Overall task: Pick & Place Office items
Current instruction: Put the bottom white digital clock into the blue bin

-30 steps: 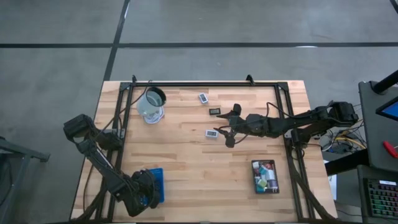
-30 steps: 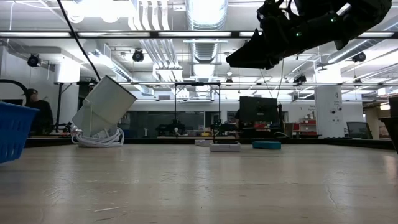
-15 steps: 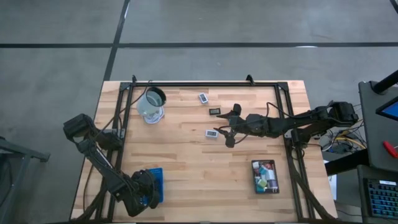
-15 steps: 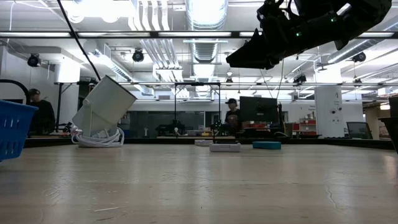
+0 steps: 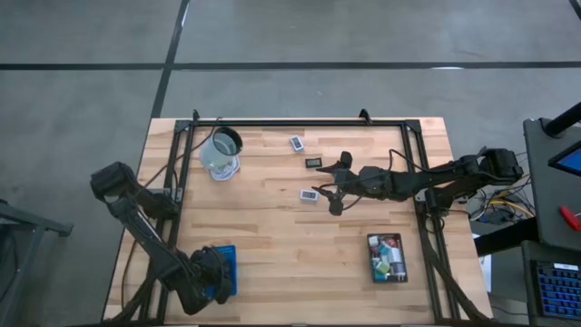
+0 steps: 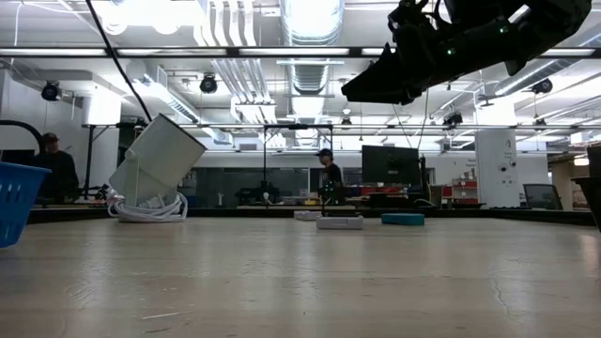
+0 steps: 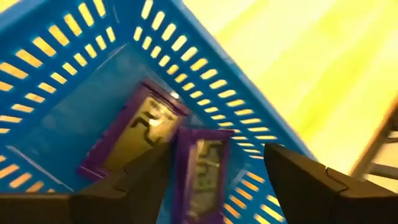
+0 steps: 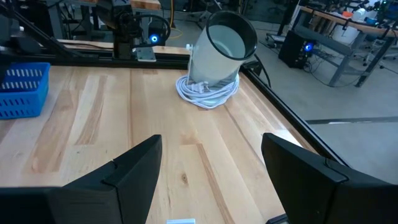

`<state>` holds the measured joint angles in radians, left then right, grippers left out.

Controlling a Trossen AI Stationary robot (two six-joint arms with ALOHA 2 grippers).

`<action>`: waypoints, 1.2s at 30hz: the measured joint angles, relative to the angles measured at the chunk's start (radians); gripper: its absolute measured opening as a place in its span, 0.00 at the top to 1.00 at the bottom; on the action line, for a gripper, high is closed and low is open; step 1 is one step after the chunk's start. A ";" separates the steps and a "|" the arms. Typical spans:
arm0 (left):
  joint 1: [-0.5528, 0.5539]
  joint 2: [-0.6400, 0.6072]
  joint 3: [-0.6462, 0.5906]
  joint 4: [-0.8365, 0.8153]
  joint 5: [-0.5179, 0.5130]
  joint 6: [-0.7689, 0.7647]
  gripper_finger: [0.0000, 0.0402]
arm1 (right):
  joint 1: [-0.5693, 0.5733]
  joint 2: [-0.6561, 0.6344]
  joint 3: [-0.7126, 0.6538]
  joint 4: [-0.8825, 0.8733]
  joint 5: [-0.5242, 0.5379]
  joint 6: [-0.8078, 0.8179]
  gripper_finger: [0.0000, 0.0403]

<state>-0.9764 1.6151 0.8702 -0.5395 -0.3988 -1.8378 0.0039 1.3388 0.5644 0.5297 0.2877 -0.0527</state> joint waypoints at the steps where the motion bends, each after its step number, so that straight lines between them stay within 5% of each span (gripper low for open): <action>1: 0.000 -0.010 0.000 -0.002 -0.001 0.000 0.34 | 0.000 0.000 0.000 0.000 0.000 0.000 0.32; 13: 0.013 -0.086 0.045 -0.099 -0.037 -0.008 0.34 | 0.000 0.000 0.000 0.000 0.000 0.000 0.32; 22: 0.071 -0.101 0.187 -0.336 -0.200 0.014 0.34 | 0.000 0.000 0.000 0.000 0.000 0.000 0.32; 36: 0.251 -0.099 0.208 -0.191 -0.532 0.535 0.34 | 0.000 0.000 0.000 0.000 0.000 0.000 0.32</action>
<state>-0.7250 1.5166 1.0786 -0.7305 -0.9306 -1.3030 0.0040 1.3387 0.5644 0.5297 0.2876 -0.0528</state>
